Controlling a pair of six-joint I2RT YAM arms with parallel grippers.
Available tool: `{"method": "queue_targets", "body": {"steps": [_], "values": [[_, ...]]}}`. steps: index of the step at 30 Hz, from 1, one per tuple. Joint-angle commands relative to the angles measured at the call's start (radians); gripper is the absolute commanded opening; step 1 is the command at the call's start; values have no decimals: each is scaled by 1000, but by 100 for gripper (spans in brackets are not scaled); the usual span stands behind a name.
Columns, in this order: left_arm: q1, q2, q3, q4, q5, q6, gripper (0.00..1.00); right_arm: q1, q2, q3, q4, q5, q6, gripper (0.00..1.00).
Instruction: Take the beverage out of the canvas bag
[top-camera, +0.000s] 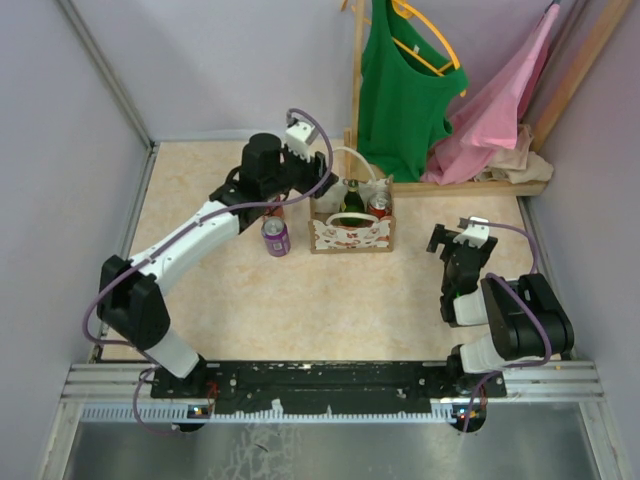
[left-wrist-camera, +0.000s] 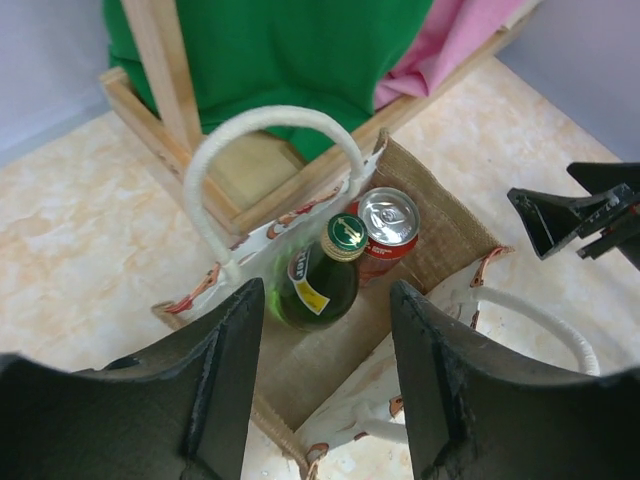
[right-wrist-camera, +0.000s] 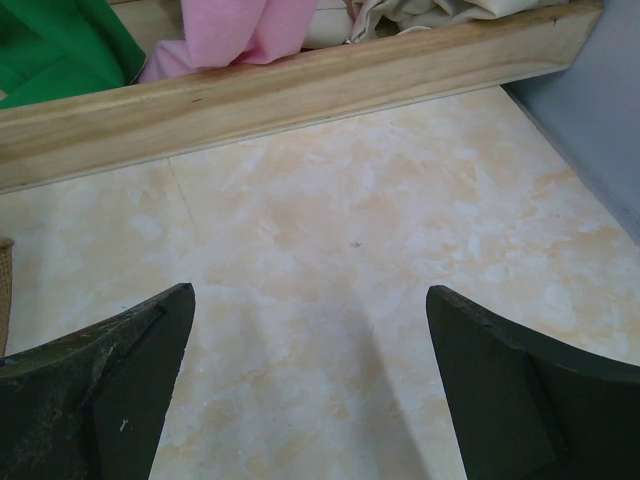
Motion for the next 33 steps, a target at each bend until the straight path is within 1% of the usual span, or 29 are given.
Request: {"method": "queue_targets", "body": {"steps": [1,3,6,9,12,13,14,17,19,30,33], "values": [[-3,39,-16,156,119,-14,58,-4,-9,20,45,0,-2,99],[-3,51,-34,202,137,-11,55,-5,-10,20,45,1,-1,99],[-3,62,-71,283,173,-13,54,-4,-10,19,45,1,-1,99],[-3,75,-92,326,202,-24,53,-4,-9,20,45,0,-2,99],[-3,99,-105,362,214,-22,46,-4,-10,20,45,0,-2,99],[-3,109,-110,374,215,-14,46,-4,-9,20,45,0,-2,99],[-4,119,-115,389,212,-3,47,-4,-9,20,46,1,-1,99],[-3,152,-120,420,212,38,55,-4,-9,19,45,0,-1,99],[-3,166,-129,446,215,58,57,-4,-9,20,46,1,-1,99],[-4,225,-152,559,248,105,60,-4,-10,20,45,1,-3,99],[-3,248,-159,598,262,111,59,-4,-9,20,45,1,-2,99]]}}
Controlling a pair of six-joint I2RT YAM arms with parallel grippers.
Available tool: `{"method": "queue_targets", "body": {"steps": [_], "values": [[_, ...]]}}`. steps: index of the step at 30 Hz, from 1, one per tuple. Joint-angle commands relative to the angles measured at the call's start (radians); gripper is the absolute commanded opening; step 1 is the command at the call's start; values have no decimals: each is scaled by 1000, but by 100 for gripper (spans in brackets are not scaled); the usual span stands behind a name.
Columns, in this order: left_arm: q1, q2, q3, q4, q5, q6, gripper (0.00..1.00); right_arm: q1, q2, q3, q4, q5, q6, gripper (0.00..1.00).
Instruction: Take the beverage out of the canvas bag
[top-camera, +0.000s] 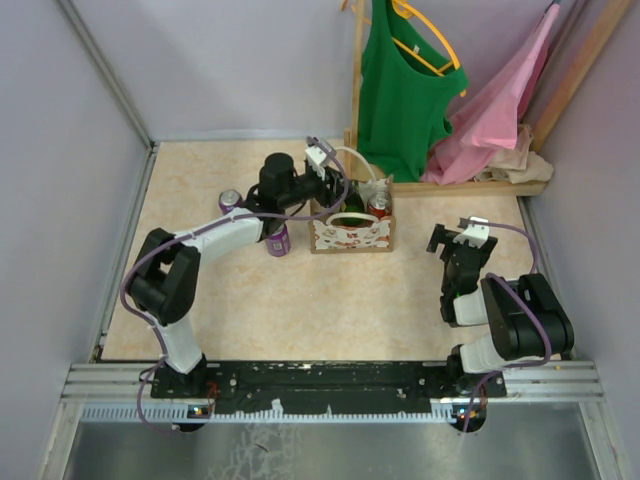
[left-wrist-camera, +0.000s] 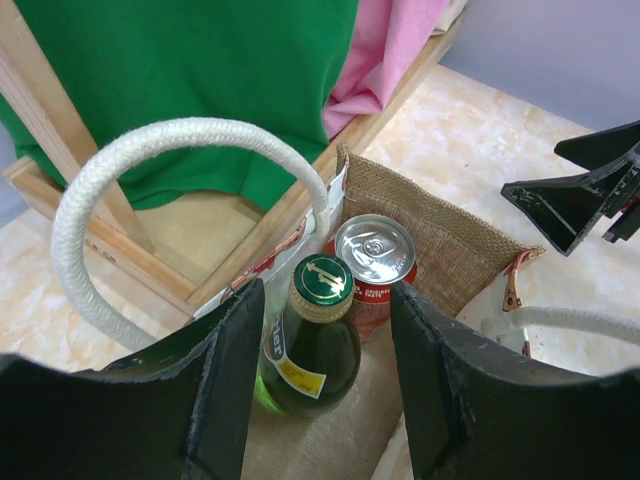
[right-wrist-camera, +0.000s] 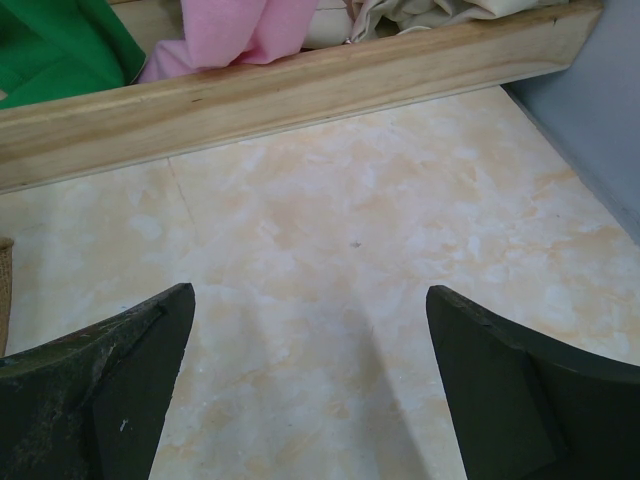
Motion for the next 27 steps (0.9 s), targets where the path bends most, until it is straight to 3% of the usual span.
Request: {"method": "queue_targets", "body": {"steps": [1,20,22,27], "values": [[-3,40,-12,109,45,26,58,-4,-9,20,45,0,-1,99],[-3,129,-31,264,118,3,46,-4,-9,19,45,1,-1,99],[-3,138,-29,272,121,-5,50,-4,-9,20,46,1,-2,99],[-3,145,-32,272,115,-8,70,-4,-10,20,45,1,-2,99]]}}
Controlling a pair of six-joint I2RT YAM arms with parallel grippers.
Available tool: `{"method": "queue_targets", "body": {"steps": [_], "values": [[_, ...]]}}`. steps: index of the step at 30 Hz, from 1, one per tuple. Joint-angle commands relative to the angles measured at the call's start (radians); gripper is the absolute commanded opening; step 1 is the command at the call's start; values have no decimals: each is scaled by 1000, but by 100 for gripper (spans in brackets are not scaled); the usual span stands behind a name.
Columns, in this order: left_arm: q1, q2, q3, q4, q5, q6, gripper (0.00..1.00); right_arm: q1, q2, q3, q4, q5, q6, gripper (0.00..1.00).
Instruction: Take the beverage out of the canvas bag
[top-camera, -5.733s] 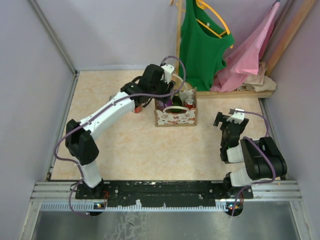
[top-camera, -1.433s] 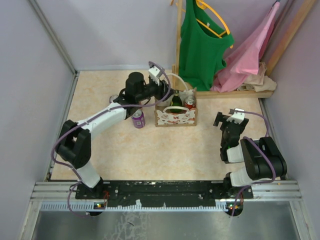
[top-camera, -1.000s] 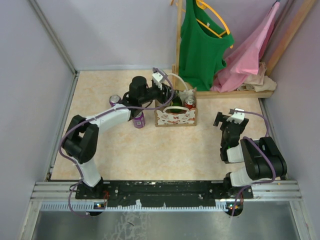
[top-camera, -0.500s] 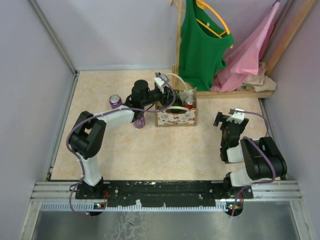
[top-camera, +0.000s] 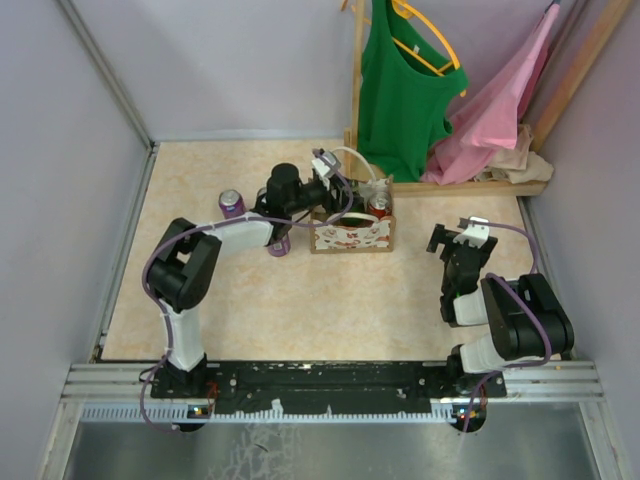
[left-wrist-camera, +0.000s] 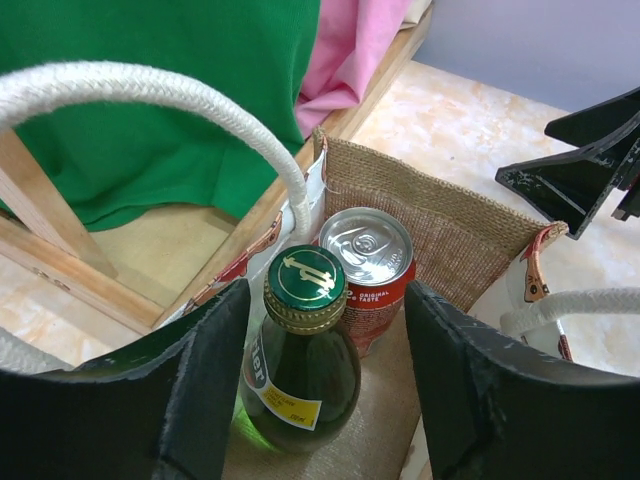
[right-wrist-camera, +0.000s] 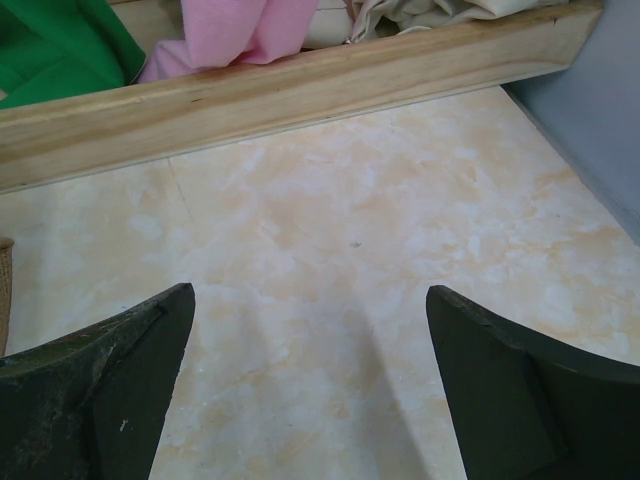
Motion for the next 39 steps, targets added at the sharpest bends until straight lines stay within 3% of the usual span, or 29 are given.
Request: {"method": "queue_targets", "body": {"steps": [1,10,31,36,39], "values": [[-3,14,-5,43,21,-9,70,-4,-10,20,46,1,-2,99],[-3,43,25,55,20,-2,60,-4,-10,19,46,1,-3,99],[0,71,5,249,86,-79,59,-5,-9,20,45,0,-2,99],[0,84,7,249,92,-84,48,-5,-9,20,45,1,-2,99],[0,94,5,254,95,-87,46,-4,-9,20,45,2,-1,99]]}}
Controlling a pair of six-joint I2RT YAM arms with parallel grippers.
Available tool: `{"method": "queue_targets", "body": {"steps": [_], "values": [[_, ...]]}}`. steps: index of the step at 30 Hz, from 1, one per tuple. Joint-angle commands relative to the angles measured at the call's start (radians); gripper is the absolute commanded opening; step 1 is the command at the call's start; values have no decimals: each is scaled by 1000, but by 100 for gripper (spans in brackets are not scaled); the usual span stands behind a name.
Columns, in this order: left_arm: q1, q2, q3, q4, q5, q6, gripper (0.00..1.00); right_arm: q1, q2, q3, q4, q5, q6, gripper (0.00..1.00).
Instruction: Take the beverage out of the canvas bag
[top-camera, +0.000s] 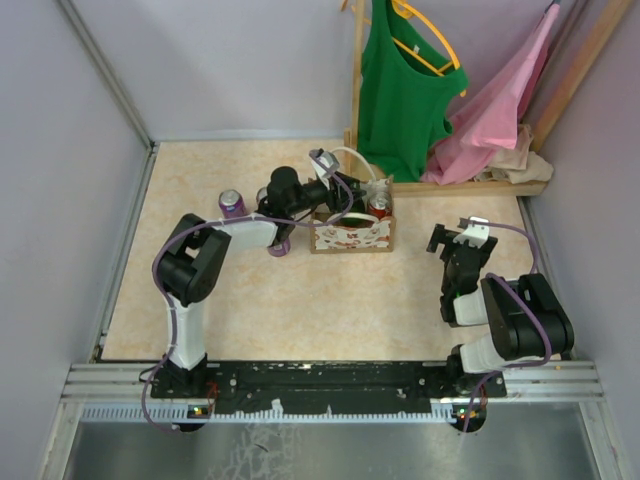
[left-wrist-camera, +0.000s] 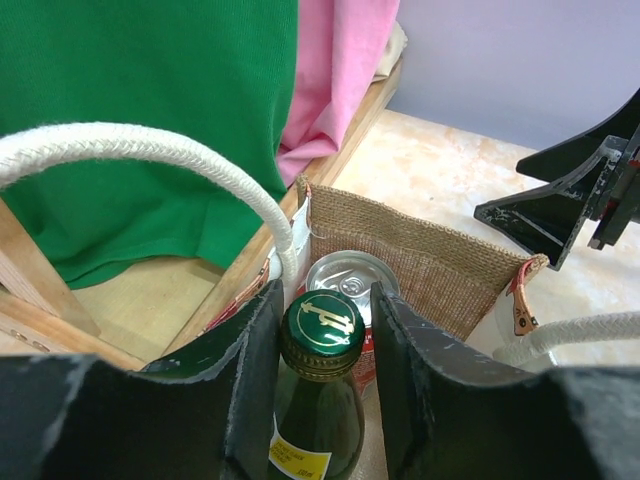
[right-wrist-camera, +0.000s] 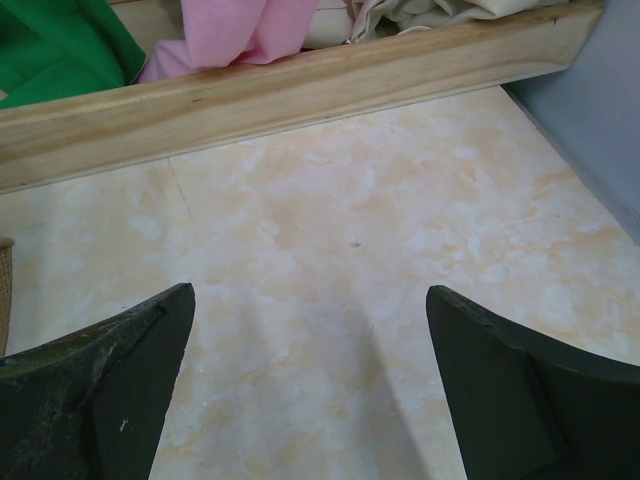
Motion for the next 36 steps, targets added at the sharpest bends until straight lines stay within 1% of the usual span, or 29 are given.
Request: {"method": "queue_targets", "body": {"steps": [1,3,7,9,15,18,19,20,21,22,23,29,36], "values": [[-1,21,-8,59,33,-16,46,-4,-9,20,45,2,-2,99],[-1,28,-3,56,37,-15,48,-4,-10,20,45,1,-1,99],[1,39,-1,53,30,-16,63,-4,-10,20,45,1,-2,99],[3,42,-1,52,20,-16,67,-4,-9,20,45,1,-1,99],[6,48,17,54,11,-17,55,-4,-9,20,45,1,-1,99],[9,57,29,50,2,-16,44,-5,-10,20,45,1,-2,99],[9,60,32,50,-3,-17,37,-4,-10,20,45,1,-1,99],[10,64,35,46,-10,-18,25,-4,-10,20,45,1,-1,99],[10,67,39,41,-17,-17,17,-4,-9,20,45,2,-2,99],[10,71,44,33,-22,-15,6,-4,-9,20,45,1,-2,99],[10,72,45,28,-32,-14,1,-4,-9,20,45,2,-1,99],[11,53,60,14,-39,-10,0,-4,-9,20,46,0,-1,99],[11,-36,83,24,-44,-8,0,-4,-10,20,46,1,-2,99]]}}
